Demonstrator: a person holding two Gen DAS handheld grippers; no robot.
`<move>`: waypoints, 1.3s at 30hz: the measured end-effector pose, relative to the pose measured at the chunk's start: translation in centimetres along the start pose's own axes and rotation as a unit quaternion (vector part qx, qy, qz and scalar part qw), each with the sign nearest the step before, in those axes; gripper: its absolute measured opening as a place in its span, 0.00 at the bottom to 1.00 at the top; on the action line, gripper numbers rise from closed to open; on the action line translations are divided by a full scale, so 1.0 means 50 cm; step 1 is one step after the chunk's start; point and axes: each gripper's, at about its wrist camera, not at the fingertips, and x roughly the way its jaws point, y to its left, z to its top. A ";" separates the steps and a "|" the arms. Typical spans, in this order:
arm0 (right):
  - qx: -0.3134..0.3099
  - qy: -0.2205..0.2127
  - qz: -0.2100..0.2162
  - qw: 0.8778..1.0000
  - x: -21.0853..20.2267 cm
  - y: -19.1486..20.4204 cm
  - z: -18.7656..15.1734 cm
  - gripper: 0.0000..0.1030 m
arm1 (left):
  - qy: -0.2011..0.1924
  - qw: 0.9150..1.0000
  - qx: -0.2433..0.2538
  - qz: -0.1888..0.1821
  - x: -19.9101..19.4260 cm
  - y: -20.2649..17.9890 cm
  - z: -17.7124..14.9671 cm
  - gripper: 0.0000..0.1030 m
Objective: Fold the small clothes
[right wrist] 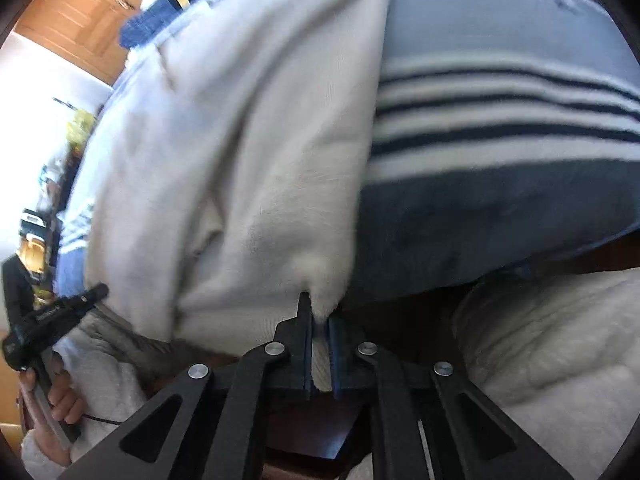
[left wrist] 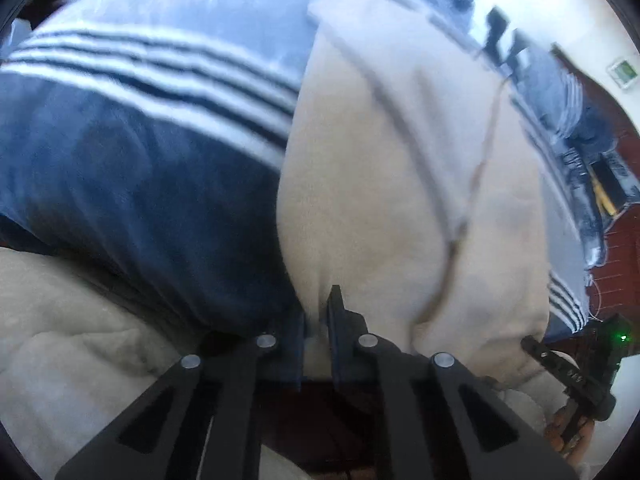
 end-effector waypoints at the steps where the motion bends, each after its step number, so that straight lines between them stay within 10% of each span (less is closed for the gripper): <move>1: -0.002 -0.017 -0.002 1.000 -0.034 0.000 -0.003 0.06 | -0.008 1.000 0.006 -0.009 -0.021 -0.005 -0.004 0.08; 6: -0.059 -0.053 -0.101 0.992 -0.147 0.040 -0.032 0.05 | -0.003 0.999 0.045 0.026 -0.038 -0.042 -0.024 0.08; 11: -0.034 0.017 -0.136 0.990 -0.044 0.000 -0.031 0.13 | 0.045 0.990 0.083 0.102 0.048 -0.055 -0.026 0.09; 13: -0.010 0.034 -0.120 0.992 -0.022 -0.022 -0.034 0.18 | 0.048 0.990 0.081 0.105 0.047 -0.051 -0.021 0.09; 18: 0.009 -0.051 -0.058 0.997 -0.111 -0.037 -0.023 0.71 | 0.030 0.995 0.060 0.080 0.012 -0.035 -0.010 0.09; 26: -0.012 -0.157 -0.006 0.988 -0.227 -0.017 0.041 0.72 | -0.098 0.990 0.090 0.043 -0.148 -0.104 0.040 0.68; 31: -0.029 -0.216 0.027 0.976 -0.294 0.014 0.127 0.88 | -0.112 0.989 0.083 0.040 -0.183 -0.129 0.147 0.70; 39: -0.076 -0.168 0.055 0.981 -0.259 0.036 0.320 0.88 | -0.118 0.988 0.080 0.062 -0.116 -0.156 0.331 0.71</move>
